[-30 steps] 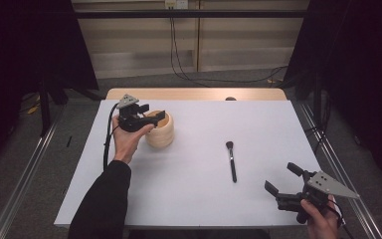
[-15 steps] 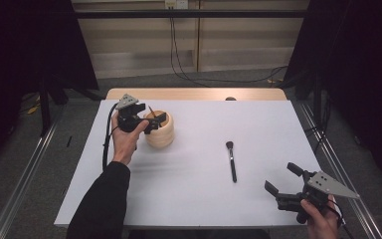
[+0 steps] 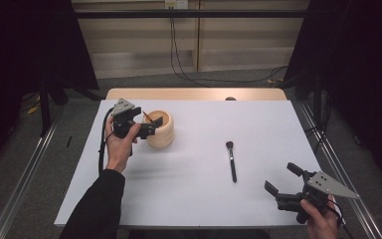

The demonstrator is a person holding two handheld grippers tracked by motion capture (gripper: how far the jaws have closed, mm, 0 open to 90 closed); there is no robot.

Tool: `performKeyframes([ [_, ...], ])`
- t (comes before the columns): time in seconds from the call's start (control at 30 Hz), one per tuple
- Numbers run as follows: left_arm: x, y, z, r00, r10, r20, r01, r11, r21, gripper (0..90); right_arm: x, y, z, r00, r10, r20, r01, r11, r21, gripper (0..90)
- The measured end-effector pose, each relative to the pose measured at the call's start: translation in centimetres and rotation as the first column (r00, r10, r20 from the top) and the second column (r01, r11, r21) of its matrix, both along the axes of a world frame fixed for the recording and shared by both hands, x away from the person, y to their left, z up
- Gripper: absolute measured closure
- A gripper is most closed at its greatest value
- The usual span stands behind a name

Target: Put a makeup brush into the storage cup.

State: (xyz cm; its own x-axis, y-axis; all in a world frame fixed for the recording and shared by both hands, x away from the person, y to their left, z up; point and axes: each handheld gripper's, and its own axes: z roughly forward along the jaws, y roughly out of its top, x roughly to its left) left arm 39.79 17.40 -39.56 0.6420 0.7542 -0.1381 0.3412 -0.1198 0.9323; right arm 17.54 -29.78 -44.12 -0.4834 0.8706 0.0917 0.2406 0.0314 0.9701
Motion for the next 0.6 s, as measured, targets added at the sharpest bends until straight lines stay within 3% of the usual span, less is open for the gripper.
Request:
performKeyframes([
  [0.1,-0.7,0.4,0.2,0.9999,-0.015,0.007,0.015,0.9992,-0.038,2.3,0.0,0.0,0.0,1.0,0.006,0.0,-0.006,1.0,-0.003,0.0],
  [0.33,-2.5,0.6,0.4,0.9993,-0.029,0.025,0.03,0.9989,-0.036,2.3,0.0,0.0,0.0,1.0,0.003,0.0,-0.003,1.0,-0.001,0.0],
  [0.5,-3.9,0.8,0.3,0.9985,-0.043,0.035,0.043,0.9991,-0.007,1.9,0.0,0.0,0.0,1.0,0.0,0.0,0.0,1.0,-0.004,0.0],
  [0.6,-4.9,0.9,0.1,0.9983,-0.038,0.045,0.039,0.9988,-0.031,1.9,0.0,0.1,0.0,1.0,-0.001,0.0,0.001,1.0,0.001,0.0],
])
